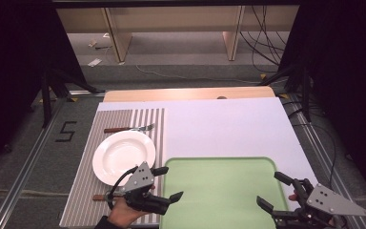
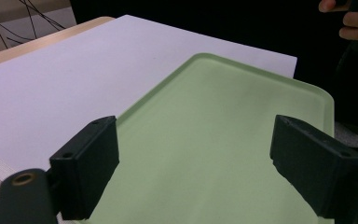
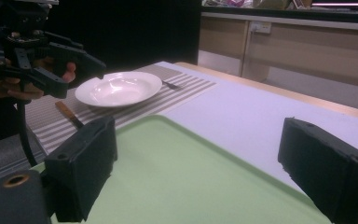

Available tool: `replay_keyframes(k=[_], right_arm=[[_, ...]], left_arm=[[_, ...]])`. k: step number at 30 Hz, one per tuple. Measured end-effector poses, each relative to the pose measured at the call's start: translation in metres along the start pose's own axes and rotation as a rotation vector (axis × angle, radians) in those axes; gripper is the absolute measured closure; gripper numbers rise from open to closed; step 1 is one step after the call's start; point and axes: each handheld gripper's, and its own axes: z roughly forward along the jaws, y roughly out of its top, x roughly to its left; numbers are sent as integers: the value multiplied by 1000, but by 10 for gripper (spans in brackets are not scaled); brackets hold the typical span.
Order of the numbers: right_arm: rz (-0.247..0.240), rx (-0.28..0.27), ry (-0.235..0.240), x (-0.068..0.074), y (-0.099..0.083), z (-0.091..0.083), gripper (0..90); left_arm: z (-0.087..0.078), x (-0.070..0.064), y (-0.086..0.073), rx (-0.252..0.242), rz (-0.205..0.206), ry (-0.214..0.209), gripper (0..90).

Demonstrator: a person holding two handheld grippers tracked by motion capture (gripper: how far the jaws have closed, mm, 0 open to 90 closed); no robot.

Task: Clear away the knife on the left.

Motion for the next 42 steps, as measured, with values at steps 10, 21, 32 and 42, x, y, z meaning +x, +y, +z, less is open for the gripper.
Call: replay_keyframes(k=[10,21,32,42], right_arm=[[10,-2,9,-2,0,0,129],[20,-6,19,-8,-1,2,130],[15,-7,31,-7,1,2,132],[13,6,19,-6,-1,6,132]], left_arm=[[3,5,0,34,-9,-6,152],[0,13,1,66,0,37,154],[-28,21,-2,217,92,176,165],[-48,33,-6,344,85,166,167]])
